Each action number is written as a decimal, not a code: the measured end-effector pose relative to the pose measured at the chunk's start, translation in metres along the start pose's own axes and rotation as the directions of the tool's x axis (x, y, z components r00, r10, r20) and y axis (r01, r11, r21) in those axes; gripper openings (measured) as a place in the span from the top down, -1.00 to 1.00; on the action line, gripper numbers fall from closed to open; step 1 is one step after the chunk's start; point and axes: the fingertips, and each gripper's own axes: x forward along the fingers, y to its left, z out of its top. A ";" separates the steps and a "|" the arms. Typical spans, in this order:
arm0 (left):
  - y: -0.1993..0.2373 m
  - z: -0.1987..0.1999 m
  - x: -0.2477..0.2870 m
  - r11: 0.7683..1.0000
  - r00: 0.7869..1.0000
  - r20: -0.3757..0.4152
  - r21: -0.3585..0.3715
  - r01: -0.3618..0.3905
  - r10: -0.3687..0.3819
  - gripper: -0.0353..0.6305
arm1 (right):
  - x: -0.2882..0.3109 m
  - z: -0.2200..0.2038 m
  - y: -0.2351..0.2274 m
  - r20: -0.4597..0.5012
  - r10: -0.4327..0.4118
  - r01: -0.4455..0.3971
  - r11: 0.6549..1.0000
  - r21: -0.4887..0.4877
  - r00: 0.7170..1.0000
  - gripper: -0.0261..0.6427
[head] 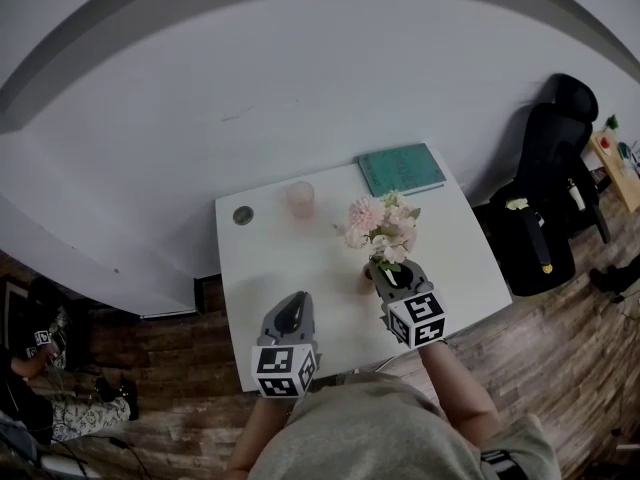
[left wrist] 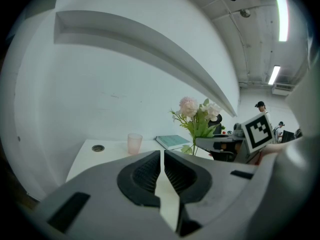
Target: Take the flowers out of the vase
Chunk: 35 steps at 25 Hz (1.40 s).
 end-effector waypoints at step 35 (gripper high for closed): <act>-0.017 -0.021 -0.132 0.999 0.999 0.012 0.001 0.050 -0.050 0.83 | -0.090 0.099 0.053 0.202 -0.106 0.136 0.981 -0.139 0.974 0.75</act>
